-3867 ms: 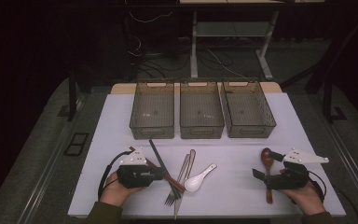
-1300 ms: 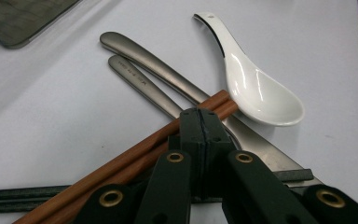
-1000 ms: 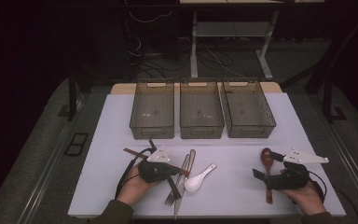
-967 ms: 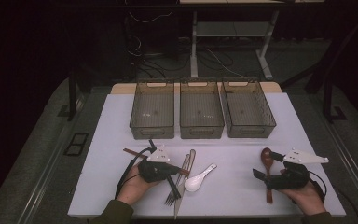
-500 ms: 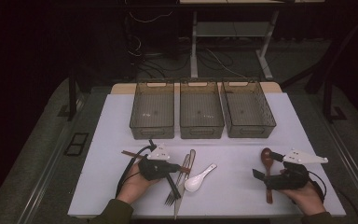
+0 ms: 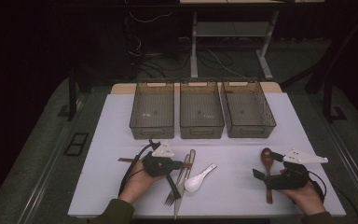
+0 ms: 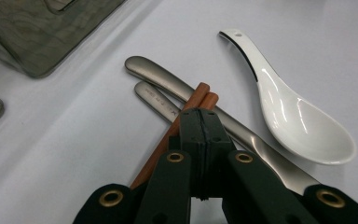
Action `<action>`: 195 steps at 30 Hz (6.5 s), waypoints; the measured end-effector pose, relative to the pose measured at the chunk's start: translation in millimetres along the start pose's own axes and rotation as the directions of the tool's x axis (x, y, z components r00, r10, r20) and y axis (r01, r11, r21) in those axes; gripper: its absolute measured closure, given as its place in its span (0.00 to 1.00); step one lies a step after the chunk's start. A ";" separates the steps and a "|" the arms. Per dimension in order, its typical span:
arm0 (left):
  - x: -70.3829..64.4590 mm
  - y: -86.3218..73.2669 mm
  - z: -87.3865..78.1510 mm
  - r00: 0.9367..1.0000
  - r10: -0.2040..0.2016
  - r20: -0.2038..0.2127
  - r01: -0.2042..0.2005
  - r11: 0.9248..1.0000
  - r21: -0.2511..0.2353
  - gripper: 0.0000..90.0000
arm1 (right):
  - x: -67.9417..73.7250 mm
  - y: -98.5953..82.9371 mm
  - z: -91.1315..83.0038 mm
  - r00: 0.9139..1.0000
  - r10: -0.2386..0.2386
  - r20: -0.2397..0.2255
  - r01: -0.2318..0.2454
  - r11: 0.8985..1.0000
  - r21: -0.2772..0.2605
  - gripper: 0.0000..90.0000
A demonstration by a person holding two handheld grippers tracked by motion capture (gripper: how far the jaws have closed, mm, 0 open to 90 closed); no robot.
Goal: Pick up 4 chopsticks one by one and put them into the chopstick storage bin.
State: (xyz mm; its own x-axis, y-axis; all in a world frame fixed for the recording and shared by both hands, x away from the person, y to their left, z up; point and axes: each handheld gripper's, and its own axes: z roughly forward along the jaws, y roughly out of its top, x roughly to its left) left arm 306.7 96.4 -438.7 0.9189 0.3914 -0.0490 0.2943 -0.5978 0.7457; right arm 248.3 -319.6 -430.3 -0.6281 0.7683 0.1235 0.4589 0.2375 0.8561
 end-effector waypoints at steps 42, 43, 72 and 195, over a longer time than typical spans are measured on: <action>22.8 9.1 12.0 0.999 -0.030 -0.039 0.029 1.000 -0.009 0.99 | 14.7 -0.9 23.2 0.996 -0.072 -0.054 0.076 0.994 0.079 0.03; 23.4 9.2 12.0 0.999 -0.031 -0.042 0.031 0.999 -0.010 0.99 | 14.5 -0.9 23.0 0.996 -0.072 -0.053 0.076 0.994 0.078 0.03; 18.0 12.3 -20.7 0.995 -0.099 -0.029 0.097 0.992 -0.078 0.74 | 10.8 -1.0 18.5 0.997 -0.063 -0.047 0.066 0.996 0.064 0.03; 25.1 -58.8 -57.2 0.979 -0.172 -0.110 0.176 0.984 0.027 0.93 | 11.6 -2.8 19.0 0.997 -0.050 -0.059 0.053 0.997 0.055 0.03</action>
State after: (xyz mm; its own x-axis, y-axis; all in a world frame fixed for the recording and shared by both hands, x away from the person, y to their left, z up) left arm 297.4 181.4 -445.8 0.8200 0.5630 -0.1032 0.4586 -0.5385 0.7069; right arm 251.6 -300.0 -440.8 -0.6858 0.7194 0.1099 0.4590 0.3103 0.8325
